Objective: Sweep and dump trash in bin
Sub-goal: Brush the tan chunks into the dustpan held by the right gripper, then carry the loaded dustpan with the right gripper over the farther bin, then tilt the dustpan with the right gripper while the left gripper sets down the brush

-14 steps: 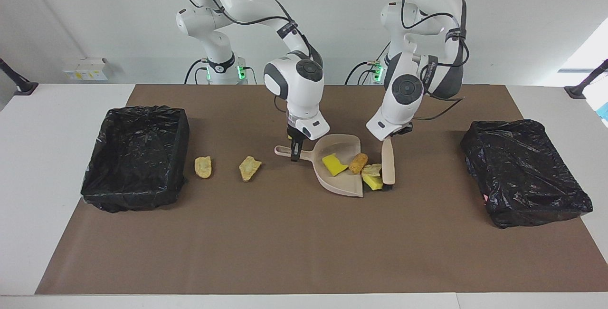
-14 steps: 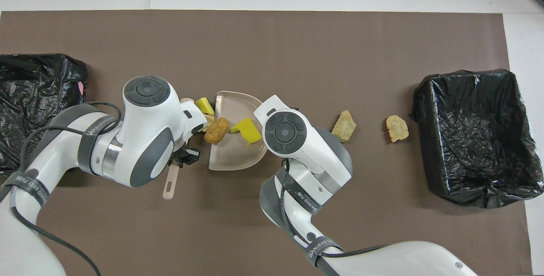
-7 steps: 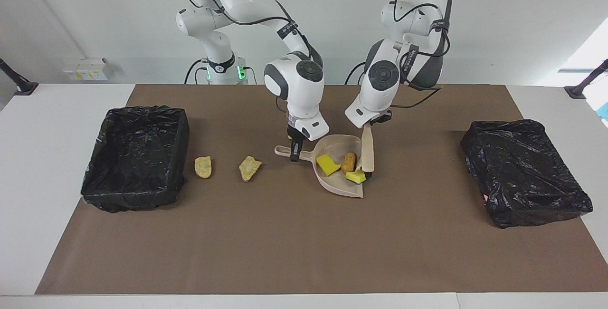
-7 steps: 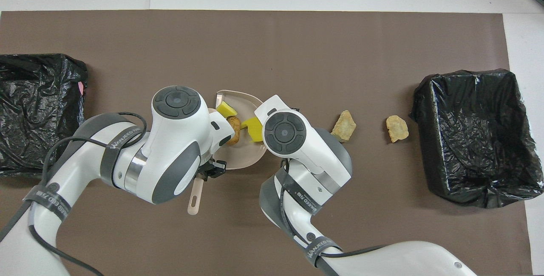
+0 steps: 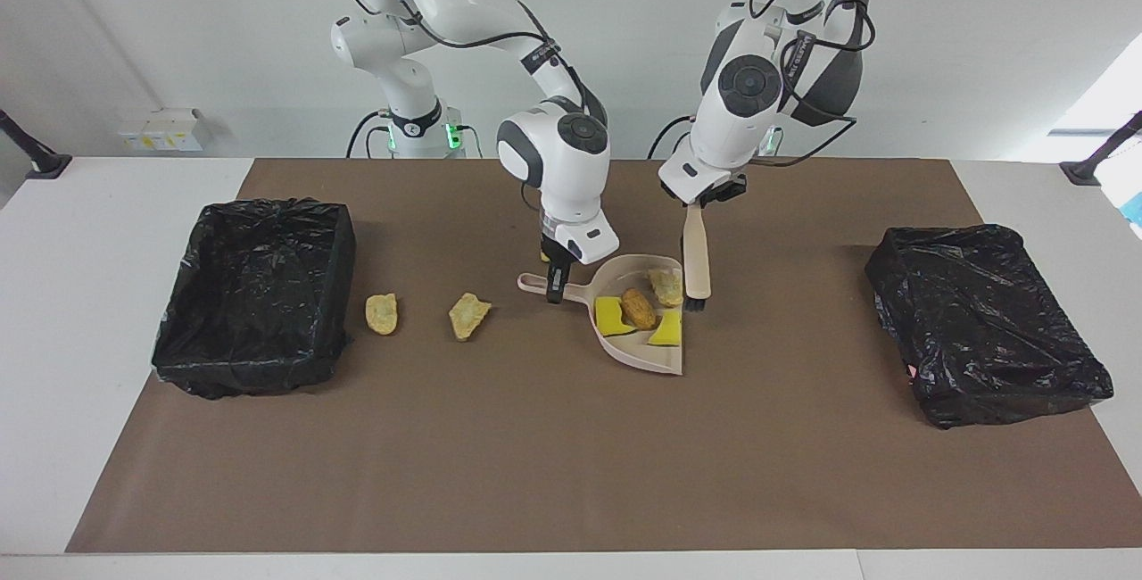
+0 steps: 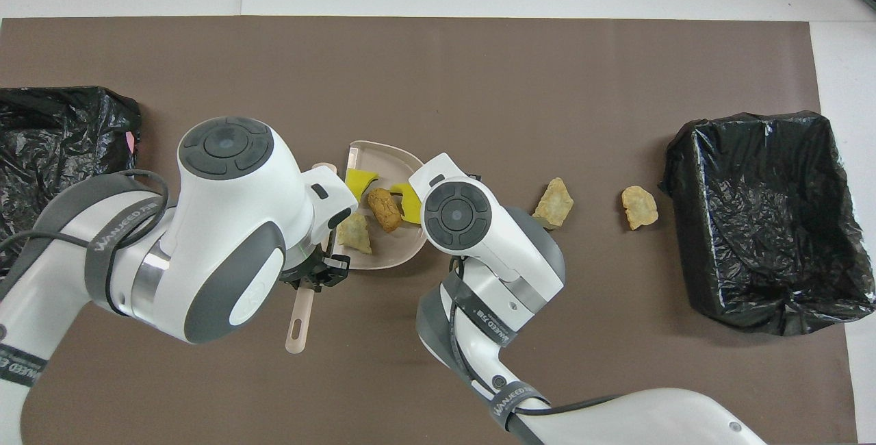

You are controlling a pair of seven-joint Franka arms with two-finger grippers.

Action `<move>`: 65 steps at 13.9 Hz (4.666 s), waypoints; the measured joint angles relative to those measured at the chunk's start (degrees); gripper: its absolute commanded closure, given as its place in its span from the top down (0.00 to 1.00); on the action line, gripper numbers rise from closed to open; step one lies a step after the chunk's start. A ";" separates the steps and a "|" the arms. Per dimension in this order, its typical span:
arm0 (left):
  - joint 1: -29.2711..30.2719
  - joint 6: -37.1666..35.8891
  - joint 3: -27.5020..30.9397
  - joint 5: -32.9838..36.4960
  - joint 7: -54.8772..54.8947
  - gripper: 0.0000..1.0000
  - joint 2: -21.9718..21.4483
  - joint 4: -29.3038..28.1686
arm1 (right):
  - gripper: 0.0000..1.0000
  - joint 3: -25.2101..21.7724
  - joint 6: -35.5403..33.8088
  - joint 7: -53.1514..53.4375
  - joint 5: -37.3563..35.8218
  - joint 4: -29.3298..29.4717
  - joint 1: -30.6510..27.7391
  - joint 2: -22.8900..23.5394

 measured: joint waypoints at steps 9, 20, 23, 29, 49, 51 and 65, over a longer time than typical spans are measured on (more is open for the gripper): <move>3.46 -8.89 -0.06 -1.41 0.40 0.00 -8.08 0.38 | 0.00 -0.23 -5.99 -1.19 0.61 2.22 -3.31 -4.19; -13.09 11.62 -1.79 -9.88 -16.84 0.00 -15.55 -18.25 | 0.00 -0.96 -21.46 -30.10 5.15 6.11 -23.74 -15.72; -20.17 21.16 -1.94 -10.03 -22.47 0.00 -11.59 -23.20 | 0.00 -1.19 -22.52 -42.08 5.19 6.11 -33.01 -16.90; -21.27 22.52 -1.61 -10.03 -23.33 0.00 -7.86 -24.26 | 0.00 -1.49 -22.54 -58.38 4.68 6.21 -46.07 -18.15; -21.25 30.12 -1.08 -10.03 -19.14 0.00 -7.17 -28.95 | 0.00 -2.03 -15.73 -65.48 -10.05 3.72 -54.90 -19.92; -21.26 30.16 -1.08 -10.03 -20.13 0.00 -7.17 -28.96 | 0.00 -1.90 -14.69 -60.70 -15.28 1.50 -53.25 -20.88; -15.87 27.57 -0.09 -9.15 -22.91 1.00 -7.68 -24.57 | 0.00 -1.48 -21.57 -52.21 -41.12 -4.26 -45.50 -25.88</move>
